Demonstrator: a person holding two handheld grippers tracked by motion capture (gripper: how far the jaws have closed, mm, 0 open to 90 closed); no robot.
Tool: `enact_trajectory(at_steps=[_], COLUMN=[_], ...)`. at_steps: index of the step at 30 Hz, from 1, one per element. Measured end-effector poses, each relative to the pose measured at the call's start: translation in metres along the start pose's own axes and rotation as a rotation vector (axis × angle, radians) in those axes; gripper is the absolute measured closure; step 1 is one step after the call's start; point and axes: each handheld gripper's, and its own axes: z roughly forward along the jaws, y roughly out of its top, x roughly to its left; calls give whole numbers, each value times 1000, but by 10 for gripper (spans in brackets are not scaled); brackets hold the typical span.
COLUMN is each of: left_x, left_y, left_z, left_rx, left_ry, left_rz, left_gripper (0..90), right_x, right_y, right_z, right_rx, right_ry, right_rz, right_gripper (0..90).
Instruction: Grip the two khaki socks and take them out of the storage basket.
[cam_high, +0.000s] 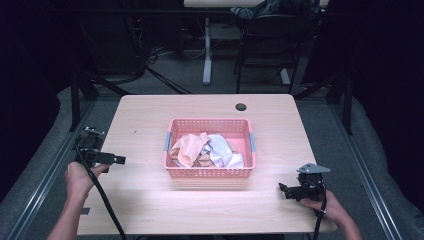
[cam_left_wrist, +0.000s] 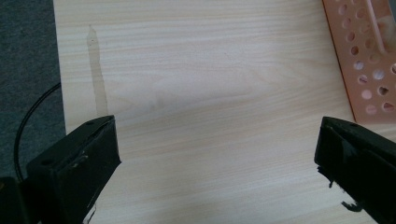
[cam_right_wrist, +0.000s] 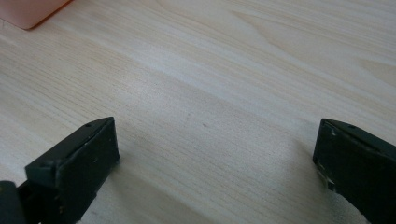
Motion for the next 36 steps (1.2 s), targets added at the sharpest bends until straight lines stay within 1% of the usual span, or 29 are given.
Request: enact_trajectory(at_steps=[6, 9, 10, 11, 12, 15, 16, 19, 21, 22, 24, 27, 28, 30, 32, 33, 34, 36], left_x=[-3, -4, -4, -4, -4, -6, -7, -10, -14, -15, -17, -24, -24, -32, -36, -36, -42, -47], left_y=[3, 5, 5, 6, 6, 9, 10, 13, 18, 20, 21, 25, 25, 28, 30, 30, 33, 37], left_z=[0, 0, 1, 1, 2, 2, 2, 3, 5, 5, 6, 8, 8, 9, 9, 9, 10, 11], left_rx=[-10, -3, -7, 1, -4, 8, 2, 6, 15, 12, 10, 11, 11, 8, 2, 2, 2, 3], left_ry=[5, 5, 7, 5, 5, 3, 5, 4, 2, 0, 4, -11, -11, -17, -23, -23, -29, -34], left_rz=[11, 13, 13, 16, 15, 27, 30, 40, 55, 58, 62, 75, 75, 89, 93, 93, 100, 113], left_gripper=[0, 0, 0, 0, 0, 0, 0, 0, 0, 0, 0, 0, 0, 0, 0, 0, 0, 0], right_x=[0, 0, 0, 0, 0, 0, 0, 1, 1, 1, 2, 2, 2, 2, 2, 2, 2, 2], right_y=[0, 0, 0, 0, 0, 0, 0, 0, 0, 0, -1, -2, -2, -2, -2, -2, -2, -2], right_z=[0, 0, 0, 0, 0, 0, 0, 0, 0, -1, -1, -1, -1, -1, -1, -1, -1, -1], right_rx=[0, 0, 0, 0, 0, 0, -3, -3, -5, 1, -9, -8, -8, -8, -8, -8, -8, -9], right_ry=[1, 1, 1, 2, 1, -2, 3, -1, -3, -8, -10, -13, -13, -13, -12, -12, -11, -11], right_rz=[1, 1, 1, 1, 1, 1, 1, 7, 10, 6, 16, 19, 19, 19, 20, 20, 20, 20], right_gripper=[0, 0, 0, 0, 0, 0, 0, 0, 0, 0, 0, 0, 0, 0, 0, 0, 0, 0])
